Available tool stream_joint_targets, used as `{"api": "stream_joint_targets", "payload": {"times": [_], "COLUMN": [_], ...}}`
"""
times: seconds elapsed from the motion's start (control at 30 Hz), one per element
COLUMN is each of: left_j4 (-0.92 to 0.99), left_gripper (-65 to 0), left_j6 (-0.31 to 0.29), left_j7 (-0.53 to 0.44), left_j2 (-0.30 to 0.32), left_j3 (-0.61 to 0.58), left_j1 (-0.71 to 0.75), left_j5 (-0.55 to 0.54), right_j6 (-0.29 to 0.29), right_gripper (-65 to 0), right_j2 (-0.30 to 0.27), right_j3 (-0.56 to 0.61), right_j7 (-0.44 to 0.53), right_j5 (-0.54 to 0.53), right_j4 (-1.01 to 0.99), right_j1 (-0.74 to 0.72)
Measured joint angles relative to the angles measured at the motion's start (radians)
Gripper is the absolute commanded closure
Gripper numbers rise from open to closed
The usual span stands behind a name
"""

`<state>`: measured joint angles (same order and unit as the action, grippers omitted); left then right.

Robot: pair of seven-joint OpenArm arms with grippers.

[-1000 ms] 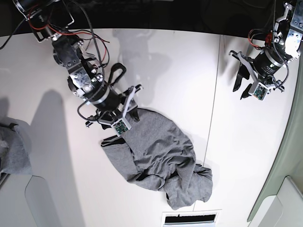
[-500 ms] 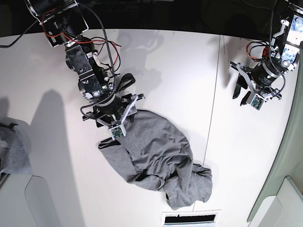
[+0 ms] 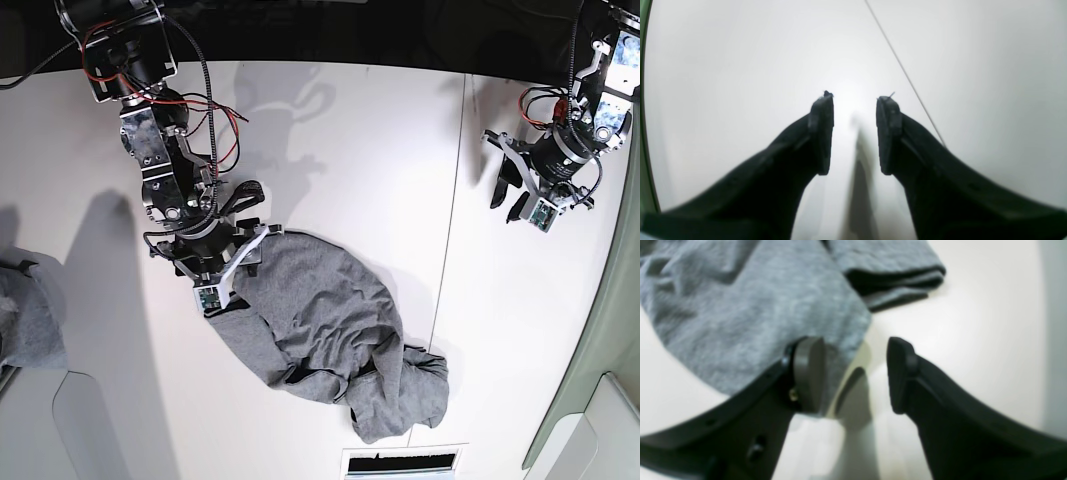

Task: Layout the t-shirt on the table in an organized manner, then fold the t-shirt properly
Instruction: 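Lower the right gripper onto the grey t-shirt edge and grasp it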

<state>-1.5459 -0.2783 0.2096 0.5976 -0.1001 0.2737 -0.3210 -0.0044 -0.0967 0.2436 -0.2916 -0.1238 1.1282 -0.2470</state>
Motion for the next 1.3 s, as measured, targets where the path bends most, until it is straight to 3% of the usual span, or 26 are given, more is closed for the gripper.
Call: {"api": "stream_joint_targets", "payload": {"times": [0.1,0.17,0.3,0.37,0.5,0.53,0.63,0.8,1.1,1.23,1.3], "left_j4": [0.000,0.000,0.000,0.000,0.000,0.000,0.002,0.002,0.002,0.002,0.002], "left_gripper": [-24.1,-24.1,-24.1,-24.1,-24.1,-24.1,-24.1,-24.1,-24.1,-24.1,-24.1], "left_j6": [0.000,0.000,0.000,0.000,0.000,0.000,0.000,0.000,0.001,0.001,0.001], "left_j7": [0.000,0.000,0.000,0.000,0.000,0.000,0.006,0.015,0.026,0.057,0.064], "left_j2": [0.000,0.000,-0.002,-0.002,-0.002,-0.002,-0.002,-0.002,-0.002,-0.002,-0.002], "left_j3": [0.000,0.000,0.000,0.000,0.000,0.000,0.000,0.000,0.000,0.000,0.000], "left_j1": [0.000,0.000,0.000,0.000,0.000,0.000,0.000,0.000,0.000,0.000,0.001], "left_j5": [0.000,0.000,0.000,-0.001,-0.002,-0.001,-0.002,-0.001,-0.001,-0.002,-0.002], "right_j6": [0.085,0.171,0.212,0.217,0.229,0.247,0.248,0.250,0.264,0.262,0.224], "right_gripper": [-30.5,-30.5,-30.2,-24.2,-1.4,0.0,0.0,0.0,0.0,0.0,0.0], "right_j2": [-0.003,-0.002,0.037,0.060,0.098,0.106,0.125,0.124,0.111,0.084,0.071], "right_j3": [-0.021,-0.022,-0.021,-0.021,-0.021,-0.021,-0.021,-0.027,-0.034,-0.035,-0.045], "right_j7": [0.048,0.098,0.116,0.137,0.158,0.165,0.168,0.134,-0.114,-0.131,-0.129], "right_j5": [-0.021,-0.040,-0.045,-0.045,-0.027,-0.003,0.063,0.072,0.072,0.068,0.069], "right_j4": [-0.074,-0.116,-0.150,-0.153,-0.154,-0.155,-0.150,-0.055,0.471,0.592,0.572], "right_j1": [-0.002,-0.002,-0.013,-0.009,0.000,0.000,-0.002,0.004,0.157,0.215,0.234]}}
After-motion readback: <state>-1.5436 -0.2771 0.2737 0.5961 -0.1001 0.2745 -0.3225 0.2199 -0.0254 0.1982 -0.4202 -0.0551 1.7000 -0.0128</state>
